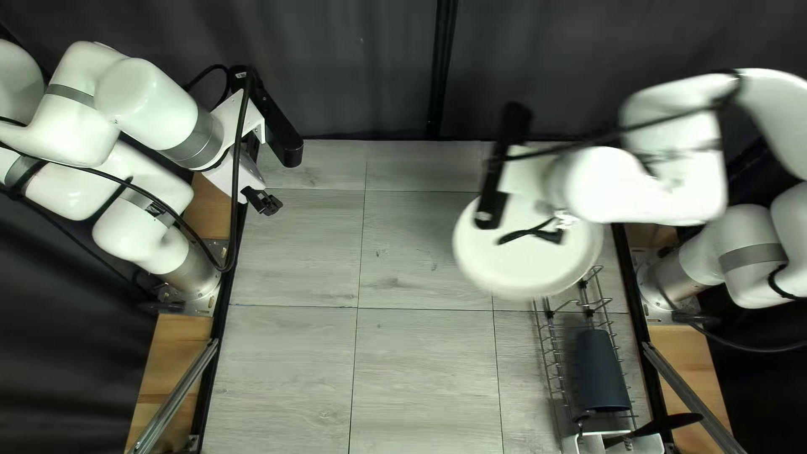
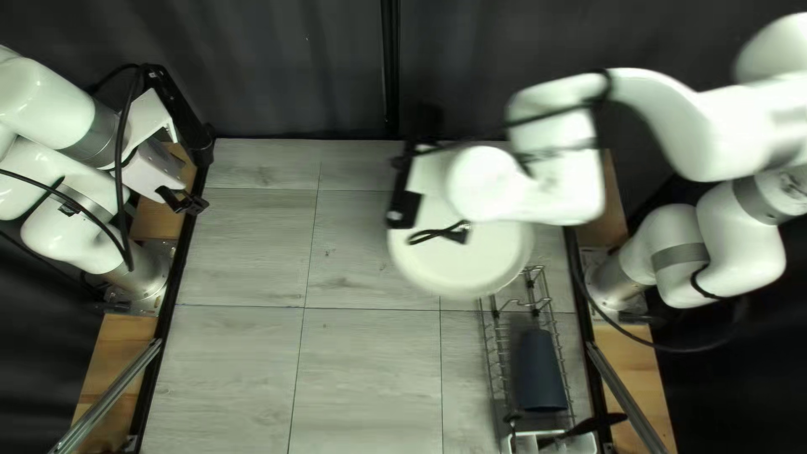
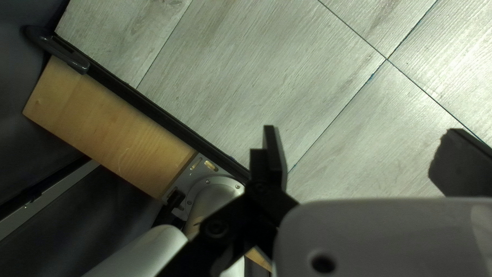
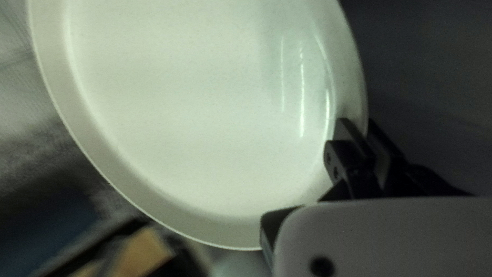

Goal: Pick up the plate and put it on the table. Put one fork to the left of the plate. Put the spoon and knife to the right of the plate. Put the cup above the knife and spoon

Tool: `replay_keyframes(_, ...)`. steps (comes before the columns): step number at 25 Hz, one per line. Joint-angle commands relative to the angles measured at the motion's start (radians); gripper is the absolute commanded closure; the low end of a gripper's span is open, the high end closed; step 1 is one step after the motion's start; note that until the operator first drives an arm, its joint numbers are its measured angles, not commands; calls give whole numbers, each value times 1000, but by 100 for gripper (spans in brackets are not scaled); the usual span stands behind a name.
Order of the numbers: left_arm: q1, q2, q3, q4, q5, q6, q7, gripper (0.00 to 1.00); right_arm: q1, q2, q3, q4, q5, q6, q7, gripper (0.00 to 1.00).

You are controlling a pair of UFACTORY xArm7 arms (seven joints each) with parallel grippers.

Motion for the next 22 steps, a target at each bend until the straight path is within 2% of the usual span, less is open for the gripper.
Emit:
replay_keyframes(1,0,0,0,0,0,0,0,0,-11,53,-16,-6,91,-126,-18,100)
replay_keyframes(7,0,0,0,0,0,0,0,0,-10,47,-15,-27,75,-146,-31,100)
replay_keyframes(17,0,0,0,0,0,0,0,0,-81,96,-81,-200,249,-548,-195,100)
replay_keyframes(22,0,0,0,0,0,0,0,0,-92,200,-78,-160,332,-623,-238,100)
